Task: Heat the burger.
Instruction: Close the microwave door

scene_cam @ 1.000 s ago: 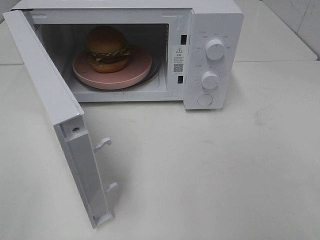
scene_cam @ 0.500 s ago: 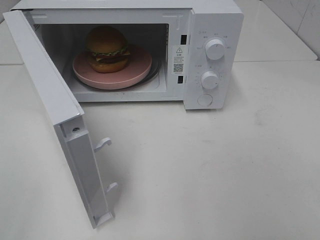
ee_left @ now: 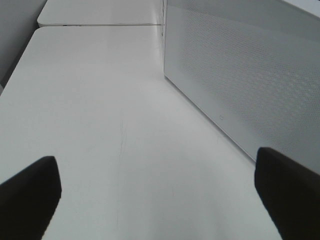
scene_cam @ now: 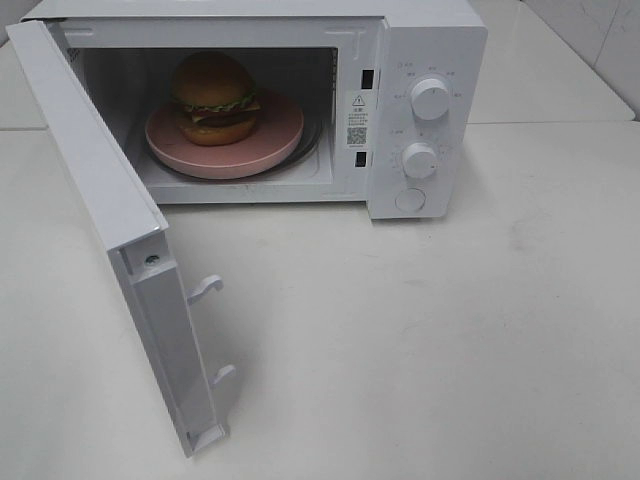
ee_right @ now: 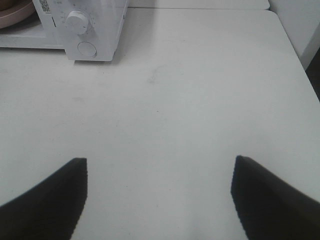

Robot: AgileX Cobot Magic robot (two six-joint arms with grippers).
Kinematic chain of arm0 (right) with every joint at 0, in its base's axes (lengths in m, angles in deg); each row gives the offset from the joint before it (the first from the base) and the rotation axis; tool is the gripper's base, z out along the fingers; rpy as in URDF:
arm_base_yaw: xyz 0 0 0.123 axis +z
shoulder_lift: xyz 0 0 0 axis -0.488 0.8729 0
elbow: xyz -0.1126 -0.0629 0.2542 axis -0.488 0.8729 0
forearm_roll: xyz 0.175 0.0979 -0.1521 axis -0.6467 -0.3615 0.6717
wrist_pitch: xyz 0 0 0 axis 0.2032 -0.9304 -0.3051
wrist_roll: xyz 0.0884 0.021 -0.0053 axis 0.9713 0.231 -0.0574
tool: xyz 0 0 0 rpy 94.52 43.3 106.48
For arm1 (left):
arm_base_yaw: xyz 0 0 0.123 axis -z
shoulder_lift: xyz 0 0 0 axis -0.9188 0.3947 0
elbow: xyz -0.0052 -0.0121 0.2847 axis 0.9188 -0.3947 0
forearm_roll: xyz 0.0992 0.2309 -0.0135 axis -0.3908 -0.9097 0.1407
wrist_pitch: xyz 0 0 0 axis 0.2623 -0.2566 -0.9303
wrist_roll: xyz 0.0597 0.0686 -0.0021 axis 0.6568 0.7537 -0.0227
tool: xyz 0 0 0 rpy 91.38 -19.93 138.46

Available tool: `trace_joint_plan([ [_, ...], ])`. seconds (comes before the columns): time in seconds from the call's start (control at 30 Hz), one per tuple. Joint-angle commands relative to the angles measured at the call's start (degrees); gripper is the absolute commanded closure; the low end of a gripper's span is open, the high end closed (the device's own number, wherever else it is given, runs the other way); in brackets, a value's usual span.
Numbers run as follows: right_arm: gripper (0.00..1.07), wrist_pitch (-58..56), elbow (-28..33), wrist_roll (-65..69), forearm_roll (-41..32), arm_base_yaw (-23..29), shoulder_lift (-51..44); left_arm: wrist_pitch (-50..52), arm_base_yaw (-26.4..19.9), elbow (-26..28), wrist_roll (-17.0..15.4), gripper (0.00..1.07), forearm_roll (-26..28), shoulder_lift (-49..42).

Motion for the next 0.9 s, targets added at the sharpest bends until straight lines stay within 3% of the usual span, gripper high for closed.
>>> trace_joint_plan([
  [0.03,0.31,0.6,-0.1,-0.6,-0.2,-0.4,-1.5,0.3,-0.2,-0.1,-0.3,0.03,0.2,-1.1],
  [0.9,0.31,0.6,-0.1,-0.6,-0.2,-0.4,-1.5,0.3,-0.2,-0.1,-0.3,0.03,0.2,-1.1],
])
